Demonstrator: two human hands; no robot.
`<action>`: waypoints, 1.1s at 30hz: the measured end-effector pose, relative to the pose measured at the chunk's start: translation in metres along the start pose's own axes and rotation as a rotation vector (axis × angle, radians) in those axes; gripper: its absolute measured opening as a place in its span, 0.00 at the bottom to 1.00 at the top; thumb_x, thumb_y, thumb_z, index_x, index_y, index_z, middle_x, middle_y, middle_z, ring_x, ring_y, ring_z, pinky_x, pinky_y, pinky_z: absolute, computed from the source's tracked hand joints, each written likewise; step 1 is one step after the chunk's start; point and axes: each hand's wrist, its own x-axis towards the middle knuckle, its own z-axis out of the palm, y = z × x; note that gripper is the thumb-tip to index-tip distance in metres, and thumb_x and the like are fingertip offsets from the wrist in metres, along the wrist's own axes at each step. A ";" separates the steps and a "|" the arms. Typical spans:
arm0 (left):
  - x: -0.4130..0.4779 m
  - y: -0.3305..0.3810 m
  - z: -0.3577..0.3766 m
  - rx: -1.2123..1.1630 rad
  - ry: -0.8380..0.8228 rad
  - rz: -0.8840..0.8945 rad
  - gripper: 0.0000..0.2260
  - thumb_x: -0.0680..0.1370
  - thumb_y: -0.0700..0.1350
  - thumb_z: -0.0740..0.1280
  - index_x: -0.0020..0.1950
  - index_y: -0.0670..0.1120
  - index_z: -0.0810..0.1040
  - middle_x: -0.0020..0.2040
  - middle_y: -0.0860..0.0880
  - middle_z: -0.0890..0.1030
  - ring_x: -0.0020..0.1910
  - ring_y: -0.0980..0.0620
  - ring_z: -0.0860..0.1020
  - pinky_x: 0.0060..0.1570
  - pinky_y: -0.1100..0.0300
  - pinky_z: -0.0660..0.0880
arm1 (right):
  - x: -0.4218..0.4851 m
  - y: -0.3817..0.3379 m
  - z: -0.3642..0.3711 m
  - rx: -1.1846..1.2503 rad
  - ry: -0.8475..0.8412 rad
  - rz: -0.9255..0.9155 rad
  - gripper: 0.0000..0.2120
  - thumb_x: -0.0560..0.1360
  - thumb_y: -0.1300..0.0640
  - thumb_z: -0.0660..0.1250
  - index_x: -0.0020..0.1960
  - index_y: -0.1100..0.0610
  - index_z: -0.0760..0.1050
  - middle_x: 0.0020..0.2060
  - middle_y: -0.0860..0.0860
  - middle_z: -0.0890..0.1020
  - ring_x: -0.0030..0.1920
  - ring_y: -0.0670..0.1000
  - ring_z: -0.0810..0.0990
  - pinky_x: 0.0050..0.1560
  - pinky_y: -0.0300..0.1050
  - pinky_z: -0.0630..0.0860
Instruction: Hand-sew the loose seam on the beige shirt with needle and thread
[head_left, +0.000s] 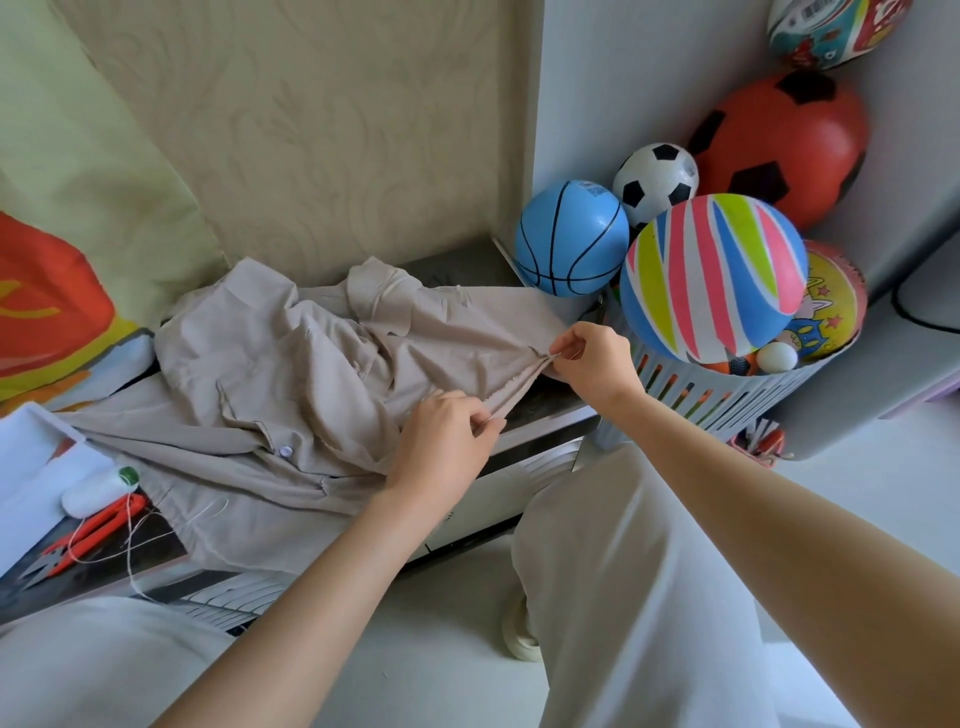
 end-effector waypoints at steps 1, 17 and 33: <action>0.000 -0.001 -0.004 0.004 -0.011 0.007 0.10 0.76 0.46 0.69 0.38 0.42 0.82 0.37 0.50 0.76 0.42 0.51 0.73 0.40 0.62 0.64 | -0.001 0.001 0.001 -0.024 -0.009 -0.003 0.06 0.72 0.65 0.69 0.43 0.56 0.75 0.39 0.50 0.77 0.41 0.48 0.75 0.42 0.36 0.71; 0.002 -0.002 -0.013 0.014 -0.043 0.008 0.10 0.78 0.46 0.66 0.41 0.42 0.80 0.39 0.51 0.74 0.42 0.51 0.74 0.42 0.57 0.69 | -0.022 -0.034 0.001 -0.401 -0.423 -0.455 0.08 0.75 0.57 0.69 0.53 0.55 0.80 0.50 0.49 0.81 0.46 0.43 0.74 0.50 0.35 0.71; -0.013 -0.017 -0.029 0.302 -0.231 0.035 0.16 0.80 0.49 0.61 0.36 0.44 0.79 0.40 0.49 0.80 0.43 0.49 0.75 0.51 0.56 0.64 | -0.013 -0.021 0.004 -0.379 -0.276 -0.292 0.03 0.72 0.58 0.72 0.46 0.56 0.80 0.45 0.51 0.81 0.46 0.51 0.79 0.50 0.46 0.77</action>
